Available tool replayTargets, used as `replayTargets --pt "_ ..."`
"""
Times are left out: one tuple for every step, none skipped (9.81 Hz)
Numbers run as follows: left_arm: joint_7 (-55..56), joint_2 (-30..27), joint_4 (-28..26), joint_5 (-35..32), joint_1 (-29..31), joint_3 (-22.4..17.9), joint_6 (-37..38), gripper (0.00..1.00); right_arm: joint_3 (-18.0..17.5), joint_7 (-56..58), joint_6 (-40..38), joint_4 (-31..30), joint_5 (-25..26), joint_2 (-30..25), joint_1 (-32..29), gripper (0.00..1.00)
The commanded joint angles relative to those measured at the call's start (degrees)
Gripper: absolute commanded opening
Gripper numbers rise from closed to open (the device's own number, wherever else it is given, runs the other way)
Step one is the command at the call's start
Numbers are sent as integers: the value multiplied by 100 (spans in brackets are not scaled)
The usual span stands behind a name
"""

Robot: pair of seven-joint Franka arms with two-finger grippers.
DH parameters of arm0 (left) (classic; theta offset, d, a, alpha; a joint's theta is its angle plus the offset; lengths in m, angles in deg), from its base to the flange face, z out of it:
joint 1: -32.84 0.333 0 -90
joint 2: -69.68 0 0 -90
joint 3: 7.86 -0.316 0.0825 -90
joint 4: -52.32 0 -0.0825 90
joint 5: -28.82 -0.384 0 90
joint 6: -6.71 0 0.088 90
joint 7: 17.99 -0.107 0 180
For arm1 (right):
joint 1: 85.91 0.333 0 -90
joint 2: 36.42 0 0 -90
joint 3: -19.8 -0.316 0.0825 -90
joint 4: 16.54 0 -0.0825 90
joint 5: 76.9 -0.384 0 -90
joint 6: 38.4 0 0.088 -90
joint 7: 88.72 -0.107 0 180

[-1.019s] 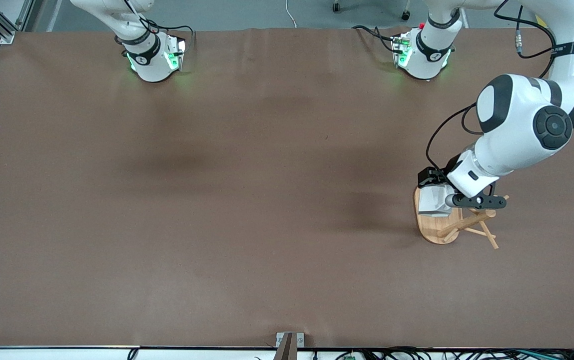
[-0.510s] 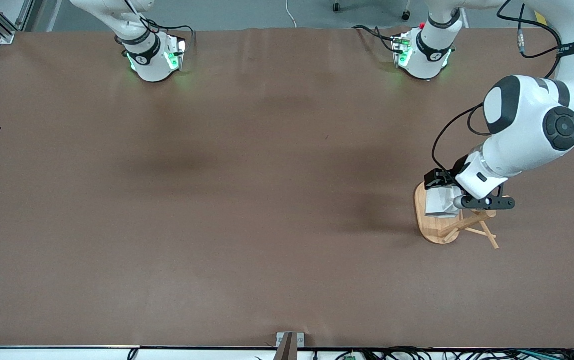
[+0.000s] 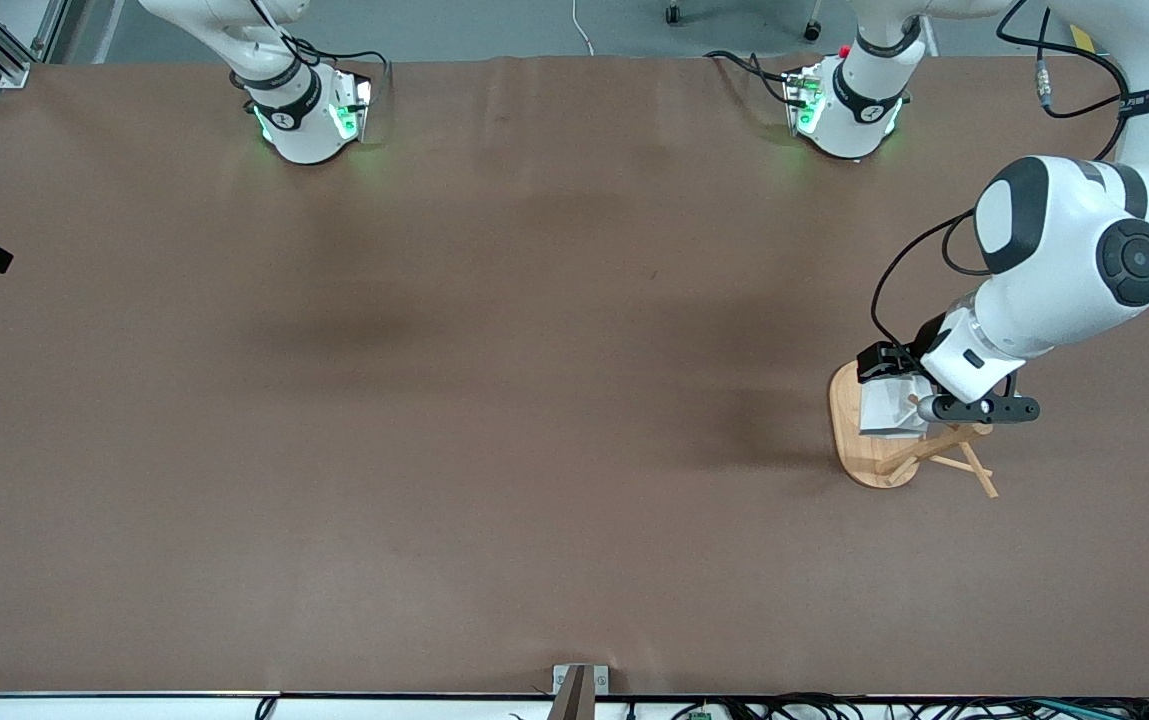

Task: Hang cup on rack
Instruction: 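Lower the cup handle onto a rack peg with the left gripper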

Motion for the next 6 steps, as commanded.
replayTargets --pt "-156 127 -94 59 -3 -35 -130 10 12 -32 -10 5 1 -6 26 100" --pt "-164 127 -94 50 -3 -78 -139 13 12 -32 -1 -3 1 -6 17 100" --pt "-165 136 -94 50 -3 -96 -139 15 12 -23 -1 -3 1 -6 9 100" --pt "-165 145 -94 50 -3 -113 -139 25 12 -14 -18 -3 1 -6 9 100" --pt "-165 154 -85 50 -3 -105 -139 70 12 -14 -27 -3 -7 -6 17 100" --pt "-156 162 -77 94 -3 -114 -139 100 12 -14 -10 -3 1 -6 17 100"
